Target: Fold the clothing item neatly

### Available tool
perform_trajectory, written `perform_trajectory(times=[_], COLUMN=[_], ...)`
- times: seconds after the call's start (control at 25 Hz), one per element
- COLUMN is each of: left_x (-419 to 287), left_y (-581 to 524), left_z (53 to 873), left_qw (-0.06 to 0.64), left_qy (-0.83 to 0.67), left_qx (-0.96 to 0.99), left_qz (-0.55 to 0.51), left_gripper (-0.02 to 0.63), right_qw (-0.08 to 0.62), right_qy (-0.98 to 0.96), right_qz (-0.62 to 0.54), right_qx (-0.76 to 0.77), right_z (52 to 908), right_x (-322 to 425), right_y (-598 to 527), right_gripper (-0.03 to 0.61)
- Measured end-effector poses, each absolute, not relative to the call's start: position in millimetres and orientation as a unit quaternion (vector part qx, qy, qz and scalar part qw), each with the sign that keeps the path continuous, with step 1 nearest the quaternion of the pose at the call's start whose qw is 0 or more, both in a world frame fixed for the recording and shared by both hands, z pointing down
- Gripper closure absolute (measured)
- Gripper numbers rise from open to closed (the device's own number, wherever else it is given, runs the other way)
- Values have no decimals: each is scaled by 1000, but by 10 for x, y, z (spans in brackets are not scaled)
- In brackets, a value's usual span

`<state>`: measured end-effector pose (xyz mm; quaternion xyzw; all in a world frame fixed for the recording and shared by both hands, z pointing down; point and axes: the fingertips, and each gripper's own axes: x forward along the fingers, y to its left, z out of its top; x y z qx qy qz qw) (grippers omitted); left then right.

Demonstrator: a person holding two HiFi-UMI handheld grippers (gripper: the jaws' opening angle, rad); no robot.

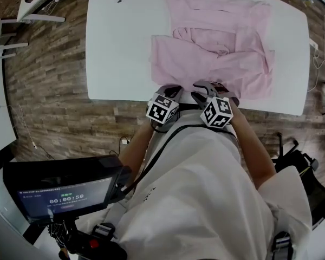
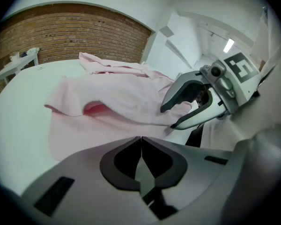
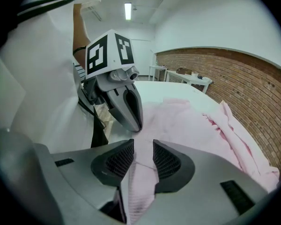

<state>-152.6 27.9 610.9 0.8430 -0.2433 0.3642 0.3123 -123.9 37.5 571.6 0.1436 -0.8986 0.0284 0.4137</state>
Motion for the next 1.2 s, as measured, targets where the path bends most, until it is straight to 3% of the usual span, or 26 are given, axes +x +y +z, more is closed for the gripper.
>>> perform_trajectory(times=[0.24, 0.48, 0.52, 0.56, 0.76, 1.2], left_x=[-1469, -1446, -1443, -1438, -1419, -1440], left_y=[313, 337, 338, 338, 346, 419], left_z=[6150, 6148, 6147, 6145, 6135, 6117], left_qw=[320, 322, 320, 319, 319, 323], left_qy=[-238, -237, -237, -236, -234, -239], left_qx=[841, 843, 844, 845, 847, 840], left_qz=[366, 359, 359, 358, 356, 365], left_gripper=[609, 609, 609, 610, 609, 610], right_qw=[387, 432, 436, 433, 398, 376], right_qy=[-895, -875, -872, -872, -879, -872], right_qz=[83, 68, 72, 82, 125, 43], right_qx=[207, 207, 211, 215, 233, 311], right_z=[5626, 5878, 5899, 5894, 5682, 4959], right_x=[-1337, -1454, -1439, -1422, -1300, -730], right_y=[143, 159, 153, 146, 101, -804], right_gripper=[468, 469, 480, 545, 566, 568])
